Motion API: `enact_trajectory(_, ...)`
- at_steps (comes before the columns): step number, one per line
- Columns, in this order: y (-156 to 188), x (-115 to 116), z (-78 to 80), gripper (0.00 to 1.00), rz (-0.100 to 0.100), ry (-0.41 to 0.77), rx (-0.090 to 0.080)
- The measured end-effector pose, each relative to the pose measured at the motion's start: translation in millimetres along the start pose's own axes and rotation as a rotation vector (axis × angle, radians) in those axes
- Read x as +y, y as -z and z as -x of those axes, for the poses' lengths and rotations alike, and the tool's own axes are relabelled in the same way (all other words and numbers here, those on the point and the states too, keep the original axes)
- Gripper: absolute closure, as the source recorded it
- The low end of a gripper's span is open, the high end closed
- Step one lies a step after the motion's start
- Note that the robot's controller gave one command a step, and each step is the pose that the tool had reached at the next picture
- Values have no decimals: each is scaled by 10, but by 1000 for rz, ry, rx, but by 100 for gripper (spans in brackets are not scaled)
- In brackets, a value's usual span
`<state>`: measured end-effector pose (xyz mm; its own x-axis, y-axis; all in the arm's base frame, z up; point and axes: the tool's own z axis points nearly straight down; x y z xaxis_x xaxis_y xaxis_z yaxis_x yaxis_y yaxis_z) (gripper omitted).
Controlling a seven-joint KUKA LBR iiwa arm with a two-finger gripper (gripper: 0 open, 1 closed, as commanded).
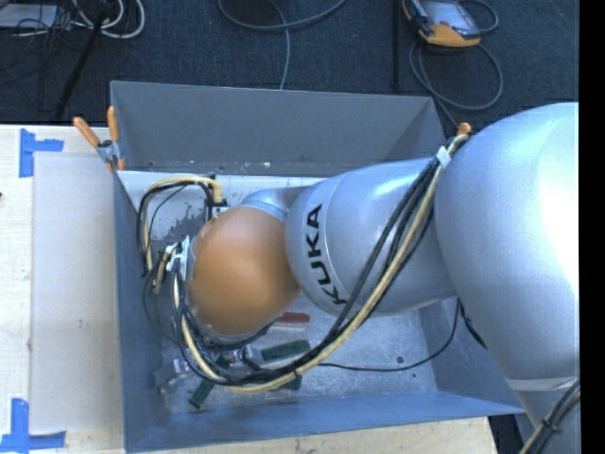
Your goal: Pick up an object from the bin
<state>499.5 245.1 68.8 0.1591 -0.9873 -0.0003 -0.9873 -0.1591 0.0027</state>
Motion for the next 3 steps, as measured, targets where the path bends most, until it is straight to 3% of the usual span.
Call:
enact_trajectory(1, 15, -12, -5, 100, -3, -2, 1)
enact_trajectory(3, 536, -11, 15, 100, -4, -18, -2)
